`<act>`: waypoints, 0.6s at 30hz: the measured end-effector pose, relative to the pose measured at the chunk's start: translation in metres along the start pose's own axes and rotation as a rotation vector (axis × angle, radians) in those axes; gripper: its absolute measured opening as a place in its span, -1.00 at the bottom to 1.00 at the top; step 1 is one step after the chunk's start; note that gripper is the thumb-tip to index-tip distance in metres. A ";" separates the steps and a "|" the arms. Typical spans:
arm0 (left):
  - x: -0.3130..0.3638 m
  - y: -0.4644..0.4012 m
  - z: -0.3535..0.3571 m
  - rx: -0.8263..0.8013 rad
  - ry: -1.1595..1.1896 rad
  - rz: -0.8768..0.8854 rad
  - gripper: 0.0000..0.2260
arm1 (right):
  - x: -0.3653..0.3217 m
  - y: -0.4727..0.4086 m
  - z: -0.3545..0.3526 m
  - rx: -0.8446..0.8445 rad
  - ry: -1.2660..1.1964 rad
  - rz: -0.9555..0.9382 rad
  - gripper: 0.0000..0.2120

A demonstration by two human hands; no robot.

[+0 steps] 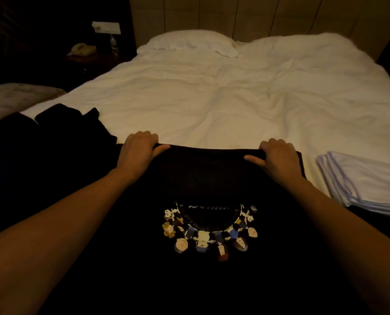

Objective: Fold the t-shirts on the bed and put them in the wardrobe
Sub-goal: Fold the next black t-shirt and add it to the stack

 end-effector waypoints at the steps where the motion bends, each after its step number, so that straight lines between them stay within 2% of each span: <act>1: 0.001 -0.001 -0.003 0.006 0.004 -0.005 -0.57 | 0.000 -0.001 -0.005 0.022 -0.004 0.002 -0.39; 5: 0.004 -0.002 -0.026 0.069 0.064 -0.006 -0.57 | -0.001 0.002 -0.035 0.128 -0.036 0.019 -0.48; 8: 0.010 0.002 -0.056 0.151 0.110 0.011 -0.62 | -0.005 0.010 -0.064 0.184 -0.066 0.035 -0.56; 11: 0.019 0.017 -0.087 0.260 0.125 0.047 -0.59 | -0.007 0.026 -0.093 0.250 -0.083 0.043 -0.61; 16: 0.029 0.061 -0.124 0.354 0.144 0.064 -0.60 | -0.014 0.072 -0.133 0.328 -0.120 0.047 -0.61; 18: 0.032 0.084 -0.134 0.369 0.169 0.070 -0.53 | -0.019 0.092 -0.143 0.314 -0.116 0.027 -0.58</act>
Point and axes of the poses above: each hand's wrist, its own y-axis away from the middle knuckle, its own z-axis out of the palm, x = y × z, the point moved 6 cm from there along -y, towards the middle knuckle, and after that the axes turned 8 degrees about x, right-handed, at the moved point
